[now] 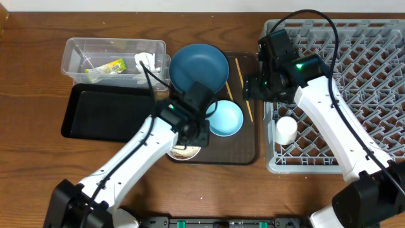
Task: Sort waste into correct bins and load items into the dishwasher rack
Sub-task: 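Move left gripper to the pink bowl and grasp its rim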
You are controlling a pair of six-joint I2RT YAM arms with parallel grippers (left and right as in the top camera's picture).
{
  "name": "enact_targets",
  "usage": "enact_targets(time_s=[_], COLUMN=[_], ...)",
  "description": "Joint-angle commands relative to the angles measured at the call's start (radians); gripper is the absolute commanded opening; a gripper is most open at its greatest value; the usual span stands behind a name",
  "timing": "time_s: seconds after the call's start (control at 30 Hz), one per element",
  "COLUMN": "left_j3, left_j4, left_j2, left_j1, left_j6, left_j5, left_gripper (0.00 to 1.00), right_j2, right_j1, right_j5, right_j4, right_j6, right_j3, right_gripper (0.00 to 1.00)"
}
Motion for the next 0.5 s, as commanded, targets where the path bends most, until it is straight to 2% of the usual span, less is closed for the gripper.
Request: enact_targets(time_s=[0.0, 0.27, 0.47], left_j3=[-0.061, -0.151, -0.172], left_j4=[0.052, 0.151, 0.176], left_j2=[-0.006, 0.013, 0.078], left_j1=[-0.043, -0.128, -0.131], left_j6=[-0.032, 0.012, 0.013], left_j5=[-0.057, -0.079, -0.087], left_gripper=[0.41, 0.41, 0.41], right_j2=[0.006, 0.006, 0.006], right_j1=[-0.006, -0.003, -0.002], right_j5=[0.01, 0.01, 0.009], right_j4=[-0.002, -0.008, -0.014], right_j6=[-0.007, -0.007, -0.007], right_j3=[-0.006, -0.006, -0.006], right_gripper=[0.73, 0.73, 0.73])
